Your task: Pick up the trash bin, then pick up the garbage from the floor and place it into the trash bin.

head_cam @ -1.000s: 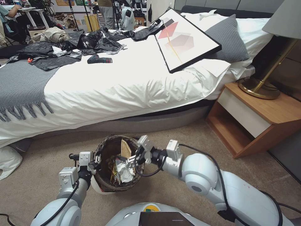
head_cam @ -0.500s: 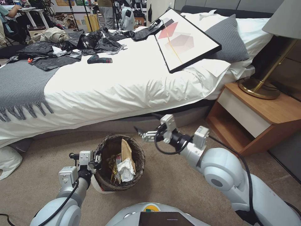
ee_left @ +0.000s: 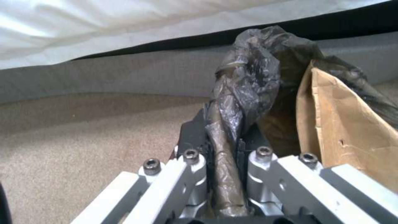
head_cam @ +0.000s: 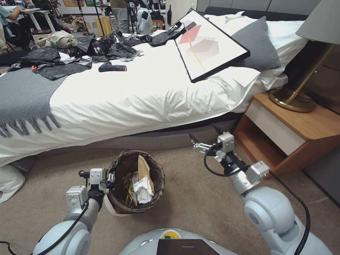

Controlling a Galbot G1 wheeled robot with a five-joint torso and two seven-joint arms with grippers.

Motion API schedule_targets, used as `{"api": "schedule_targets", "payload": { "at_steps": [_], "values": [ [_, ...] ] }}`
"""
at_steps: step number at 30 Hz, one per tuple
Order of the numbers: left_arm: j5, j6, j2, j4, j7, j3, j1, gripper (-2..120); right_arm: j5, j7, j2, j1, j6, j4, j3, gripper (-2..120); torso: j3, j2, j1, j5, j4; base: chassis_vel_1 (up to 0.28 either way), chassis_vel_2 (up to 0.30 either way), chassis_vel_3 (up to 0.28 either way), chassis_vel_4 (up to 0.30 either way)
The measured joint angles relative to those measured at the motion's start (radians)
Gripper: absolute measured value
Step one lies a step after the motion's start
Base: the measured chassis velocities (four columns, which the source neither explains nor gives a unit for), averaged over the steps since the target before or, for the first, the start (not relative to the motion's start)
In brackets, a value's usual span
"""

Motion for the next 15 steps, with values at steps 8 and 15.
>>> {"api": "schedule_targets", "payload": {
  "at_steps": [8, 15],
  "values": [
    [-0.008, 0.006, 0.009, 0.0, -0.001, 0.001, -0.009, 7, -0.169, -0.024, 0.241, -0.196, 0.146, 0.004, 0.099, 100, 0.0, 0.0, 0.0, 0.0003, -0.0001, 0.0, 0.0, 0.0, 0.0],
    [-0.009, 0.006, 0.012, 0.0, -0.001, 0.001, -0.013, 7, -0.176, -0.037, 0.273, -0.237, 0.176, 0.012, 0.124, 100, 0.0, 0.0, 0.0, 0.0002, 0.0, 0.017, 0.016, 0.014, 0.016]
  ]
}}
